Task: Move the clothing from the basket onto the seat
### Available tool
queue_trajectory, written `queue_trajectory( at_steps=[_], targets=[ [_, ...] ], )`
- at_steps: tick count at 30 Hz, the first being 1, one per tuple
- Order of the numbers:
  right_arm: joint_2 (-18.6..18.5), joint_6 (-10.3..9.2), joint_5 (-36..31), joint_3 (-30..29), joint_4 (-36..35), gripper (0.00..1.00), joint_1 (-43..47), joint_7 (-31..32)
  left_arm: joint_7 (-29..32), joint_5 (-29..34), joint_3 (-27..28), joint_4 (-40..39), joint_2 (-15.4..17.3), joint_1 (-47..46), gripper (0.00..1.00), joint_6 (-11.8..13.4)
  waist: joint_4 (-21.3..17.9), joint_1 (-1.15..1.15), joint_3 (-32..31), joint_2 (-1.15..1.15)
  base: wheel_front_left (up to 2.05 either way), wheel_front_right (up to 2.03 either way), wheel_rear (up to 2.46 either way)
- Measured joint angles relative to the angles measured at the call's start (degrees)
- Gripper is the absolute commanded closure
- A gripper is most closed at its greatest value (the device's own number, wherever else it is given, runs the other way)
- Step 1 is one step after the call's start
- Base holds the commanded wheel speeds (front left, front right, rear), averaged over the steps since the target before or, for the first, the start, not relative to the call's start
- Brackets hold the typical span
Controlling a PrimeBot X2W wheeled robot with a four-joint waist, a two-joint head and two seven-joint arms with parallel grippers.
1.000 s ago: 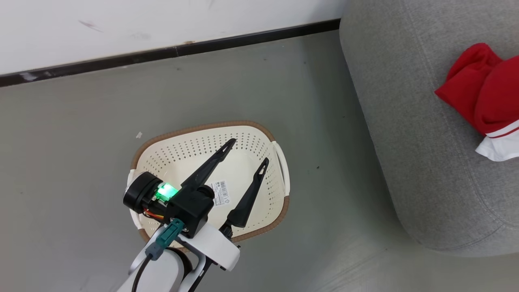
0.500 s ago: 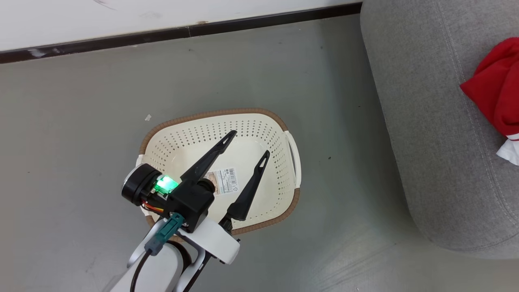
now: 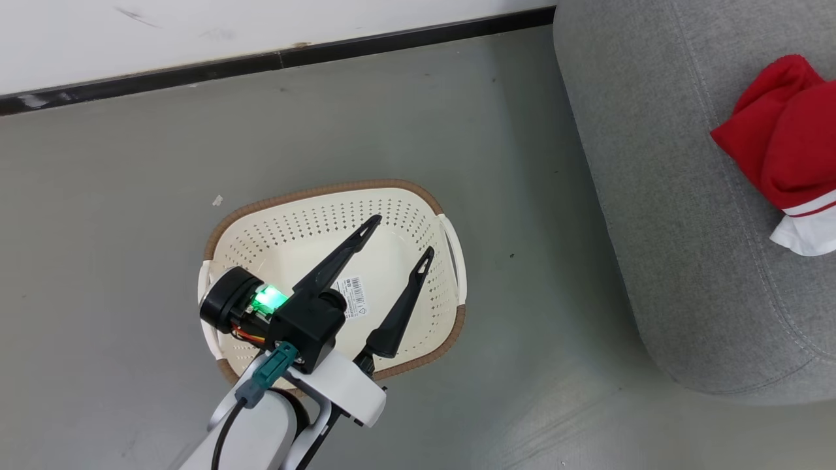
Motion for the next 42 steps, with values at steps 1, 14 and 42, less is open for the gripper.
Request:
queue_trajectory(
  at_steps=[1, 14, 42],
  targets=[
    [0.1, 0.0, 0.1, 0.2, -0.1, 0.0, 0.0, -0.3, -0.3, 0.0, -0.1, 0.2, 0.0, 0.0, 0.0, -0.2, -0.2, 0.0, -0.1, 0.0, 0.0, 0.0, 0.0],
    [3.5, 0.0, 3.0, 10.6, -3.9, 0.0, 5.9, -3.5, -1.8, -0.9, 0.9, 2.4, 0.1, -0.2, 0.0, -0.5, -4.2, 0.0, -2.1, 0.0, 0.0, 0.0, 0.0],
    [9.1, 0.0, 11.0, 22.9, -21.6, 0.0, 13.7, -5.5, -7.5, -4.6, 11.5, 6.9, 0.4, 6.5, 0.0, 6.6, -6.1, 0.0, -12.7, 0.0, 0.0, 0.0, 0.0]
  ],
)
